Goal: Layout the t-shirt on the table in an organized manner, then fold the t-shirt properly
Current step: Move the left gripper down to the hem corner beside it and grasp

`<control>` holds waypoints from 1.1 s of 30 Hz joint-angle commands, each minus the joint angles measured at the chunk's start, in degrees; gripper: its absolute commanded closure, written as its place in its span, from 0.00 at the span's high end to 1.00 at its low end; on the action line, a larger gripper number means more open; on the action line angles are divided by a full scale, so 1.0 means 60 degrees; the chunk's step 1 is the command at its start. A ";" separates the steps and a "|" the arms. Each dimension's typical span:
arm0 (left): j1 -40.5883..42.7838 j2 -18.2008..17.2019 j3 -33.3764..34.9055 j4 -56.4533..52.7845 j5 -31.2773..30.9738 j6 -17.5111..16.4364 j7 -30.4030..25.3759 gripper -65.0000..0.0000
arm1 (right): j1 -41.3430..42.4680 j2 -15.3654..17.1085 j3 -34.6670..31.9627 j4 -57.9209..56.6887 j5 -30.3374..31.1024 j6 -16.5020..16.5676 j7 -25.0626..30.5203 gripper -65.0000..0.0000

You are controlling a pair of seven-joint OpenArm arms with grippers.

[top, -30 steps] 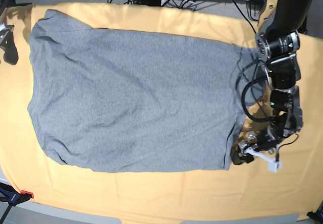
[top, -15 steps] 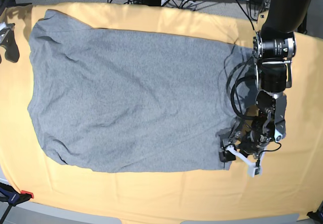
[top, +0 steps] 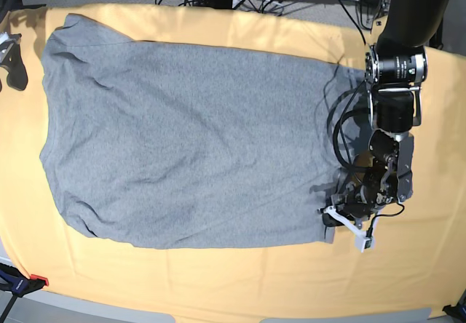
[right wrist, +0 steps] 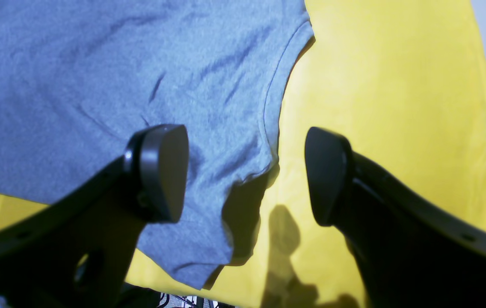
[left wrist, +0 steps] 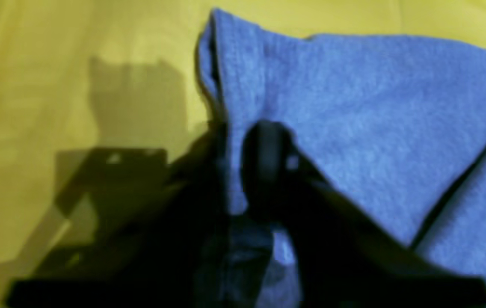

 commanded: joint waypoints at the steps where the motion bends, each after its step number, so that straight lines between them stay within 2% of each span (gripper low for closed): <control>1: -0.0335 -0.0080 -0.0011 0.0160 -0.0124 -0.0025 -0.0131 0.00 | -0.0007 0.0182 0.0069 0.0142 0.0168 0.0049 0.0186 0.68; 4: -0.0393 -0.0135 -0.0022 0.0178 -0.0120 -0.0131 -0.0102 0.00 | -0.0011 0.0182 0.0069 0.0142 0.0168 0.0049 0.0182 0.68; 11: -0.1177 -0.0517 -0.0025 0.0189 -0.0455 -0.1836 -0.0066 0.00 | -0.0007 0.0182 0.0069 0.0142 0.0204 0.0049 0.0193 0.68; 15: -0.1851 -0.0765 -0.0025 0.0193 -0.0820 -0.2218 -0.0062 0.00 | -0.0004 0.0182 0.0069 0.0142 0.0769 0.0049 0.0182 0.68; 18: -0.2200 -0.0820 -0.0025 0.0193 -0.0805 -0.2215 0.0015 0.00 | 0.0004 0.0182 0.0069 0.0142 0.1209 0.0049 0.0186 0.68; 25: -0.2350 -0.0984 -0.0018 0.0193 -0.0441 -0.2204 -0.0004 0.00 | 0.0586 0.0189 0.0069 0.0142 0.1253 0.0049 0.0186 0.68; 26: -0.2324 -0.1035 -0.0018 0.0193 -0.0211 -0.2095 -0.0004 0.00 | 0.0692 0.0189 0.0069 0.0142 0.1253 0.0049 0.0186 0.68; 30: -0.2251 -0.1279 -0.0018 0.0189 -0.0040 -0.1002 0.0040 0.00 | 0.1151 0.0219 -0.0233 0.0142 0.1169 0.0049 0.0193 0.68; 33: -0.2186 -0.1450 -0.0018 0.0189 -0.0044 -0.0874 0.0353 0.00 | 0.1606 0.0215 -0.1115 0.0142 0.0739 0.0049 0.0266 0.68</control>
